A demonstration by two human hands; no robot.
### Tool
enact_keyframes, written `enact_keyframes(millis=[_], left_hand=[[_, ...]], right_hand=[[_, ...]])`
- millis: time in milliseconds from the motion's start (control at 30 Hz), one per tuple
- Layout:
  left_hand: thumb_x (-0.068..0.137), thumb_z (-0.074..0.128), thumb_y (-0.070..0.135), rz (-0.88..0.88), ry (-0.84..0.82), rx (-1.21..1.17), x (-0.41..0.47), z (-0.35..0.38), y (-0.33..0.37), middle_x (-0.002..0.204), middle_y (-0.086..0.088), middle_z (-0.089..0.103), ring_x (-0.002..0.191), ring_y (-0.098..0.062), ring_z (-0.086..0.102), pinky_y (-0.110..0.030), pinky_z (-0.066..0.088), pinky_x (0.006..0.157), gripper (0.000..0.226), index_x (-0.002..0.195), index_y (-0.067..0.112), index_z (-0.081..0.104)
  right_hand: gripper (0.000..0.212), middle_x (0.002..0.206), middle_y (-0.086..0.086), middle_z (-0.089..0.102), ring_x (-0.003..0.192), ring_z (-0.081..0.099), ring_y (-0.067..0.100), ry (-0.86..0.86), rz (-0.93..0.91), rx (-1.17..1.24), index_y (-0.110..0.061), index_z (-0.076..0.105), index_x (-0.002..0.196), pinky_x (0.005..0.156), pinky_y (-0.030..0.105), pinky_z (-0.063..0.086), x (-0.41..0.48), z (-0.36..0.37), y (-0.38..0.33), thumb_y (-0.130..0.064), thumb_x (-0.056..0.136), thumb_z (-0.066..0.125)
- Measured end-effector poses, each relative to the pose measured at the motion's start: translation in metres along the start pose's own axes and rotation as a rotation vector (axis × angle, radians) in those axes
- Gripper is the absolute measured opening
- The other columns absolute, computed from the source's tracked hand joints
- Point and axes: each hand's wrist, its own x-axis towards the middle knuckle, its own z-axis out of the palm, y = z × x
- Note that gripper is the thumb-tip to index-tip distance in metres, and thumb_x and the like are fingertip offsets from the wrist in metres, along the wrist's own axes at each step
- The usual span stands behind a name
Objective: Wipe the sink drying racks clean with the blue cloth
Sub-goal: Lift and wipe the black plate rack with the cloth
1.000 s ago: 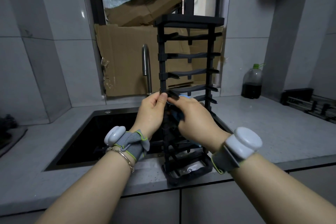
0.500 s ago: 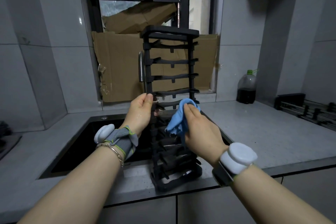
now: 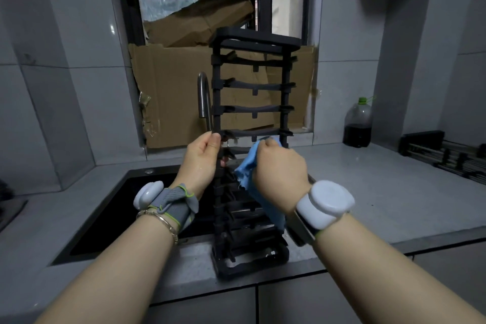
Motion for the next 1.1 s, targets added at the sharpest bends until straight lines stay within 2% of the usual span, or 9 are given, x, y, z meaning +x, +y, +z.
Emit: enact_keyframes(millis=[100, 200, 300, 433, 533, 667, 833, 933, 1100], left_hand=[[0.103, 0.034, 0.023, -0.002, 0.025, -0.019, -0.004, -0.004, 0.0, 0.073, 0.0, 0.055, 0.064, -0.004, 0.051, -0.02, 0.043, 0.062, 0.033, 0.077, 0.011, 0.052], [0.103, 0.032, 0.02, -0.062, 0.051, -0.139, -0.01, -0.005, -0.002, 0.081, -0.004, 0.058, 0.076, -0.014, 0.053, -0.029, 0.045, 0.071, 0.03, 0.082, 0.014, 0.053], [0.103, 0.033, 0.015, -0.094, 0.083, -0.214, -0.013, -0.002, -0.004, 0.086, -0.006, 0.06, 0.081, -0.017, 0.056, -0.032, 0.045, 0.078, 0.024, 0.088, 0.018, 0.052], [0.1, 0.038, 0.007, -0.08, 0.084, -0.296, -0.017, 0.005, -0.002, 0.075, 0.0, 0.064, 0.062, -0.003, 0.058, -0.017, 0.048, 0.061, 0.019, 0.089, 0.017, 0.049], [0.1, 0.039, 0.006, -0.098, 0.087, -0.338, -0.016, 0.007, -0.002, 0.072, 0.004, 0.066, 0.058, -0.003, 0.059, -0.019, 0.05, 0.059, 0.019, 0.09, 0.017, 0.052], [0.099, 0.039, 0.001, -0.056, 0.057, -0.355, -0.017, 0.015, 0.0, 0.085, 0.002, 0.067, 0.076, -0.006, 0.062, -0.019, 0.051, 0.074, 0.023, 0.092, 0.017, 0.054], [0.098, 0.041, 0.0, -0.026, 0.054, -0.316, -0.018, 0.018, 0.0, 0.085, 0.002, 0.066, 0.076, -0.007, 0.061, -0.02, 0.05, 0.072, 0.024, 0.09, 0.019, 0.054], [0.097, 0.042, 0.0, -0.029, 0.033, -0.309, -0.019, 0.015, 0.0, 0.079, 0.006, 0.066, 0.064, 0.0, 0.059, -0.015, 0.049, 0.059, 0.023, 0.09, 0.018, 0.054], [0.097, 0.044, 0.001, -0.042, 0.011, -0.292, -0.019, 0.016, 0.002, 0.075, 0.005, 0.062, 0.052, 0.0, 0.047, -0.013, 0.04, 0.048, 0.022, 0.09, 0.019, 0.055]], right_hand=[[0.035, 0.134, 0.004, 0.044, 0.098, 0.056, 0.033, 0.018, -0.111, 0.205, -0.011, 0.043, 0.124, 0.063, 0.031, 0.034, -0.009, 0.009, -0.006, -0.012, 0.088, 0.046], [0.049, 0.144, -0.003, 0.036, 0.116, 0.049, 0.029, -0.005, -0.215, 0.345, -0.017, 0.04, 0.135, 0.082, 0.034, 0.044, -0.014, 0.012, -0.025, -0.013, 0.087, 0.046], [0.052, 0.145, -0.004, 0.036, 0.117, 0.05, 0.029, 0.015, -0.262, 0.266, -0.019, 0.036, 0.139, 0.086, 0.035, 0.045, -0.017, 0.008, -0.035, -0.016, 0.088, 0.046], [0.036, 0.114, 0.002, 0.058, 0.106, 0.047, 0.028, 0.17, -0.276, -0.066, -0.013, 0.057, 0.116, 0.065, 0.032, 0.037, -0.013, -0.002, -0.021, -0.028, 0.082, 0.057], [0.032, 0.07, 0.001, 0.063, 0.077, 0.055, 0.026, 0.205, -0.19, -0.259, -0.012, 0.069, 0.072, 0.056, 0.029, 0.024, -0.011, -0.002, -0.001, -0.031, 0.049, 0.078], [0.045, 0.067, 0.004, 0.061, 0.071, 0.054, 0.026, 0.186, -0.099, -0.318, -0.008, 0.07, 0.074, 0.057, 0.032, 0.022, -0.016, 0.005, 0.013, -0.025, 0.034, 0.082], [0.043, 0.121, 0.006, 0.048, 0.107, 0.047, 0.027, 0.037, -0.051, -0.388, -0.006, 0.041, 0.129, 0.068, 0.03, 0.025, -0.013, 0.0, 0.01, -0.026, 0.091, 0.045], [0.055, 0.132, 0.007, 0.04, 0.1, 0.057, 0.023, -0.036, -0.026, -0.391, -0.001, 0.023, 0.141, 0.048, 0.026, 0.025, -0.006, -0.005, 0.011, -0.021, 0.094, 0.043], [0.058, 0.133, 0.01, 0.037, 0.11, 0.052, 0.026, -0.223, 0.067, -0.247, -0.001, 0.028, 0.138, 0.066, 0.03, 0.038, 0.004, -0.008, 0.002, -0.025, 0.091, 0.052]])
